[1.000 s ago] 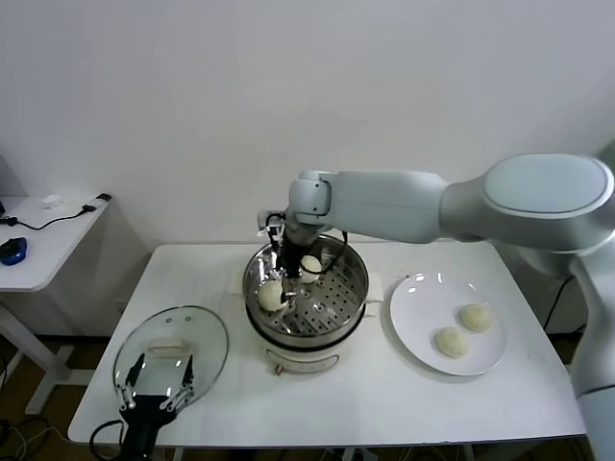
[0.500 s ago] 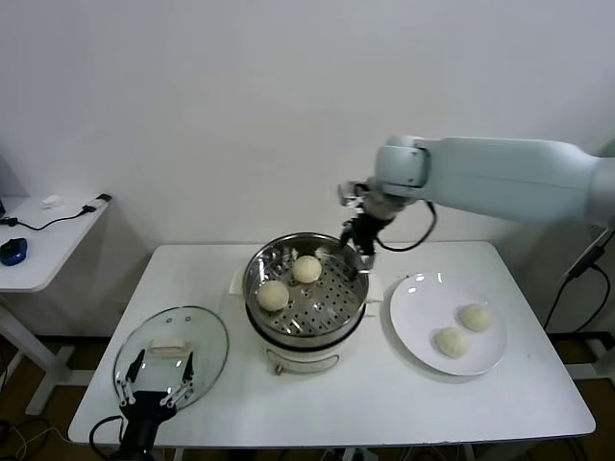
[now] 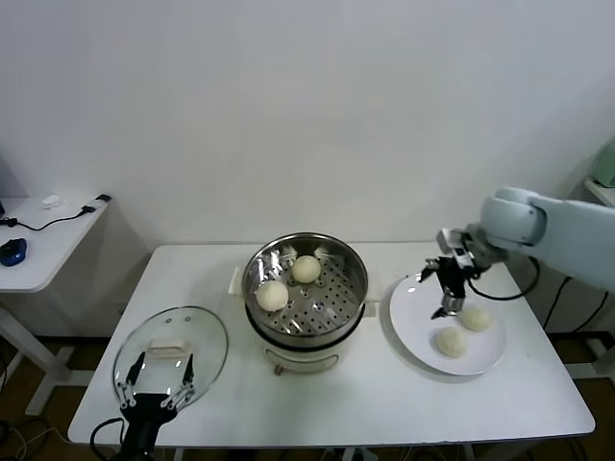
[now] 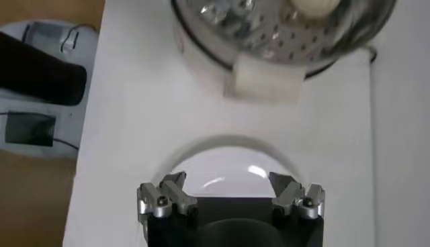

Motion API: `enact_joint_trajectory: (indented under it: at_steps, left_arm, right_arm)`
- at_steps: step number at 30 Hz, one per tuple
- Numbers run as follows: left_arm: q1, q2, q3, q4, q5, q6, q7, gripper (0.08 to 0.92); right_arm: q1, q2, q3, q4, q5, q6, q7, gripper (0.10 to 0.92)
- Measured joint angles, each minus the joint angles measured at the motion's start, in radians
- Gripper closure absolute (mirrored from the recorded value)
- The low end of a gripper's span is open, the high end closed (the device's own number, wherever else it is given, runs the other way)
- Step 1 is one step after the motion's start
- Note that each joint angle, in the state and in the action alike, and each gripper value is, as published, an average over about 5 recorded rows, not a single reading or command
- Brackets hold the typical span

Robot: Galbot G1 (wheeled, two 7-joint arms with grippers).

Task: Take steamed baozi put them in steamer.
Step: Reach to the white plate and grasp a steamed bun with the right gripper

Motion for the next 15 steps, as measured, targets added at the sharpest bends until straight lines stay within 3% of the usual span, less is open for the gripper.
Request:
enact_joint_trajectory:
  at_steps: [15]
  left_arm:
    - [0.005, -0.014, -0.004, 0.020, 0.010, 0.001, 0.002, 0.177]
  right_arm:
    - [-0.366, -0.031, 0.259, -0.143, -0.224, 0.036, -0.008, 0.203]
